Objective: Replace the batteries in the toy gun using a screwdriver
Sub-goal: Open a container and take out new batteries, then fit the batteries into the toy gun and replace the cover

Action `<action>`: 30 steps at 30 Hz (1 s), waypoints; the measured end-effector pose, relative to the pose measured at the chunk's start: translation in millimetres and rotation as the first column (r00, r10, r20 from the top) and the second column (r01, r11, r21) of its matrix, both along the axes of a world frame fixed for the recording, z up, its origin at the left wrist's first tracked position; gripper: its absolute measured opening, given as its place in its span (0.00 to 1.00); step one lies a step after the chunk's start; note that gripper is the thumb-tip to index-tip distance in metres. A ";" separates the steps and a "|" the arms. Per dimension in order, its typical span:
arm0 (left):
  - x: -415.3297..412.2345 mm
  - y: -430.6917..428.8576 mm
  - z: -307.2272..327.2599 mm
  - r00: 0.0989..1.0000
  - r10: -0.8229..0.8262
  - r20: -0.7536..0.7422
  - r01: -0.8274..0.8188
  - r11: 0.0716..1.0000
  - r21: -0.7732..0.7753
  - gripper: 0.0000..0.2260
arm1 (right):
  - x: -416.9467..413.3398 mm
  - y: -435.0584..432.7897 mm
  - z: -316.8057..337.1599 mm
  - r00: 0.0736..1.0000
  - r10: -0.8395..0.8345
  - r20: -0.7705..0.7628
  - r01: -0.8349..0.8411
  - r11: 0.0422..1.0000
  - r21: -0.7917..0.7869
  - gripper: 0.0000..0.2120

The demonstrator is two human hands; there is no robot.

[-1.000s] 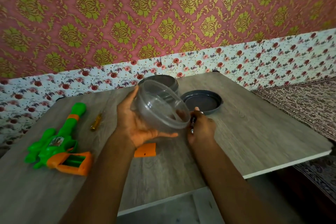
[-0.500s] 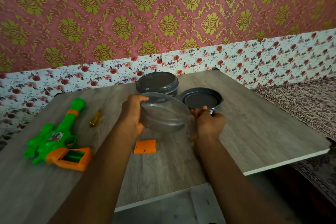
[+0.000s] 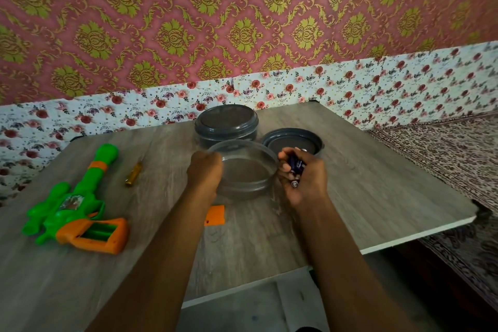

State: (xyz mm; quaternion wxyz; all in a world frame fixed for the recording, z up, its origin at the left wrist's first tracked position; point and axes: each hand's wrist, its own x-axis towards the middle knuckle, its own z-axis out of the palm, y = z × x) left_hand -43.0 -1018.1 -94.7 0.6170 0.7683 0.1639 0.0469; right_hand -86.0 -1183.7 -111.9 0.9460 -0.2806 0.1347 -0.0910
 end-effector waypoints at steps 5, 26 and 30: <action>6.3 -1.2 -12.8 0.999 -0.020 -0.037 0.027 0.976 0.215 0.19 | -5.3 -1.2 7.4 1.000 0.019 -0.023 -0.023 0.985 -0.173 0.14; -36.2 92.5 -20.8 0.872 -0.055 0.486 -0.207 0.859 0.468 0.11 | -1.3 106.6 35.0 0.948 0.318 -0.033 -0.294 0.825 -0.482 0.14; -50.7 140.1 -21.7 0.844 0.040 0.535 -0.340 0.813 0.473 0.16 | -9.0 145.8 30.8 0.893 0.445 -0.069 -0.409 0.738 -0.536 0.14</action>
